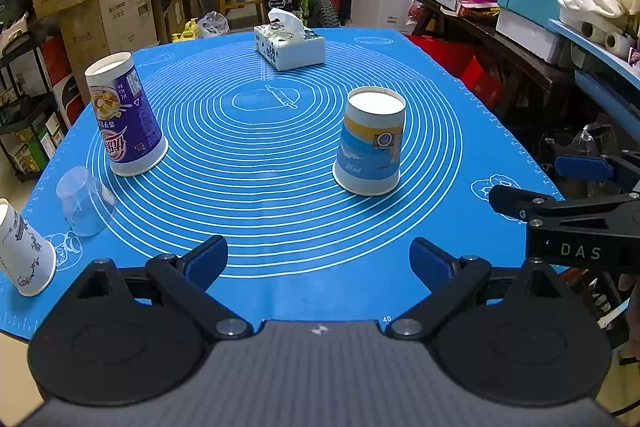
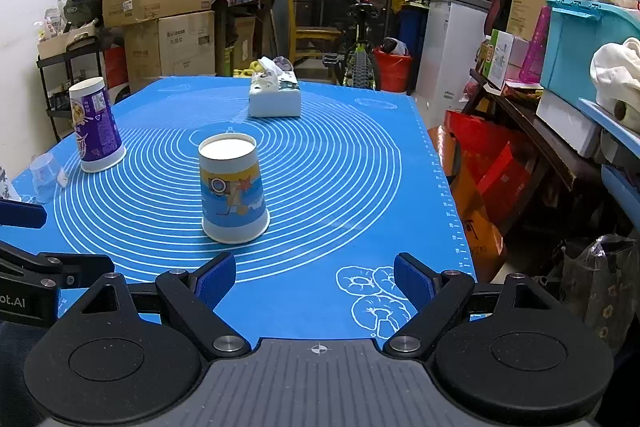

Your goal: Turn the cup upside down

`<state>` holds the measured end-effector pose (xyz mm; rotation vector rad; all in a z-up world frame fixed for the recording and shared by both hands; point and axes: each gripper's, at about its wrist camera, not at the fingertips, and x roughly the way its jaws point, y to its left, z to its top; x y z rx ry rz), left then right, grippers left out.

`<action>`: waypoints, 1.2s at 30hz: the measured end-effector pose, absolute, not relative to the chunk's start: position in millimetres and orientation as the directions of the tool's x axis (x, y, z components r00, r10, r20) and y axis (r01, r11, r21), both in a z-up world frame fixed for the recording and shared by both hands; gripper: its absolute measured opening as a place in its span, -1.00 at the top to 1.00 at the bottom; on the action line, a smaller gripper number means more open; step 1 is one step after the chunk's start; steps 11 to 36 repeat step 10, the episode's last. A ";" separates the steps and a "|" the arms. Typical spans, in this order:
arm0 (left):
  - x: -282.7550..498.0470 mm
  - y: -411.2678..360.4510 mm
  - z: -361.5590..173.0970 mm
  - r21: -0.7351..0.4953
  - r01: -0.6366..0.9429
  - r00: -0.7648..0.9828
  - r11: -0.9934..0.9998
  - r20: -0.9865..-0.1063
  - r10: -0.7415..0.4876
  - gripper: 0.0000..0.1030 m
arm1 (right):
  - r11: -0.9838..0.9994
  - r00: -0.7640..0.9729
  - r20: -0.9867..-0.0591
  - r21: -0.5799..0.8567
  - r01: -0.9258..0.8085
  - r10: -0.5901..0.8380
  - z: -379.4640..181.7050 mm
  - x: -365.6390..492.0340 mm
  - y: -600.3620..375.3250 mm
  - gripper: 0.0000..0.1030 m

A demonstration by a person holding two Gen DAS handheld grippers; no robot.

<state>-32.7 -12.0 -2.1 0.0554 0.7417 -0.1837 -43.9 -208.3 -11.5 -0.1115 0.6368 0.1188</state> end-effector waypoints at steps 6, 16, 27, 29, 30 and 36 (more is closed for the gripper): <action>-32.2 -11.4 -2.5 -0.014 0.186 0.721 0.982 -0.677 -0.146 -0.88 | 0.987 0.796 -0.601 -0.067 -0.146 0.077 -12.6 -43.5 -207.0 -0.70; -31.9 -11.8 -3.0 -0.006 0.185 0.723 0.983 -0.676 -0.140 -0.88 | 0.987 0.796 -0.601 -0.067 -0.145 0.076 -12.5 -43.6 -206.8 -0.70; -31.9 -11.8 -3.0 -0.006 0.185 0.723 0.983 -0.676 -0.140 -0.88 | 0.987 0.796 -0.601 -0.067 -0.145 0.076 -12.5 -43.6 -206.8 -0.70; -31.9 -11.8 -3.0 -0.006 0.185 0.723 0.983 -0.676 -0.140 -0.88 | 0.987 0.796 -0.601 -0.067 -0.145 0.076 -12.5 -43.6 -206.8 -0.70; -31.9 -11.8 -3.0 -0.006 0.185 0.723 0.983 -0.676 -0.140 -0.88 | 0.987 0.796 -0.601 -0.067 -0.145 0.076 -12.5 -43.6 -206.8 -0.70; -31.9 -11.8 -3.0 -0.006 0.185 0.723 0.983 -0.676 -0.140 -0.88 | 0.987 0.796 -0.601 -0.067 -0.145 0.076 -12.5 -43.6 -206.8 -0.70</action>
